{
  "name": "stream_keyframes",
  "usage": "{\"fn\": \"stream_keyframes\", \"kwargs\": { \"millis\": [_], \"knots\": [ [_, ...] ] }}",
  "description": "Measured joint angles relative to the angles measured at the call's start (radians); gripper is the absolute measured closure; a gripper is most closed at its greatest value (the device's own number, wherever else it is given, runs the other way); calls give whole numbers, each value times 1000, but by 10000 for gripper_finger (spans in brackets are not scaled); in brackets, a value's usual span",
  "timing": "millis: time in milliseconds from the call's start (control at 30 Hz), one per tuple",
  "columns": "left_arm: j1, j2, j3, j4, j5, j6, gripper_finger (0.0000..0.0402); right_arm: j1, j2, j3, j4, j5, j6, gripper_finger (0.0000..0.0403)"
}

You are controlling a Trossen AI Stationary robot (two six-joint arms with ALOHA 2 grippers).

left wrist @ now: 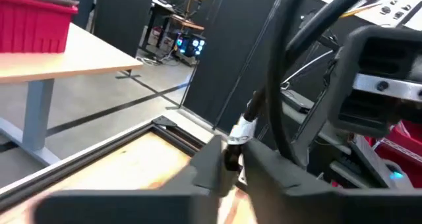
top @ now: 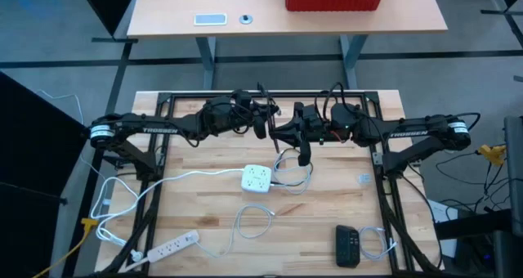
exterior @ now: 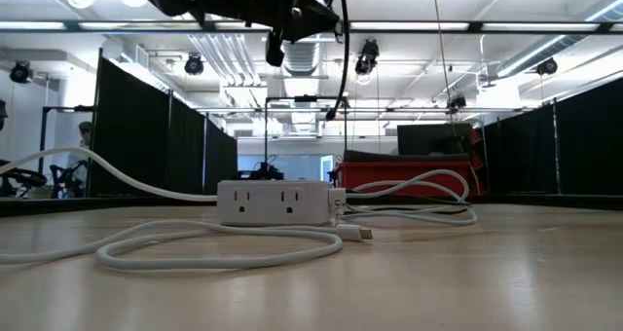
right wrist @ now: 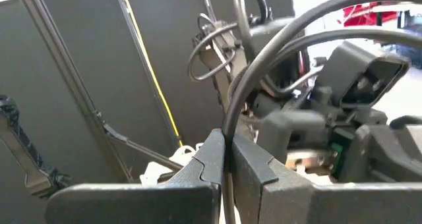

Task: Insert USB
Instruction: Insert the black USB cable into the white charger adapter

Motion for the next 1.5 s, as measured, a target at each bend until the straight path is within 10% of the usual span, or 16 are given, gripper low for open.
{"fn": "stream_keyframes", "kwargs": {
  "millis": [633,800,1000,1500],
  "knots": [
    [99,-40,-7,-35,94,-83,401,49,-71,30,-607,24,116,326],
    [108,-46,-9,-36,98,-78,401,56,-71,30,-614,24,119,299],
    [108,-61,-11,-59,117,-36,401,66,-71,31,-630,19,95,393],
    [120,-345,-12,-489,223,200,401,-16,182,-25,-679,180,-173,317]
  ]
}}
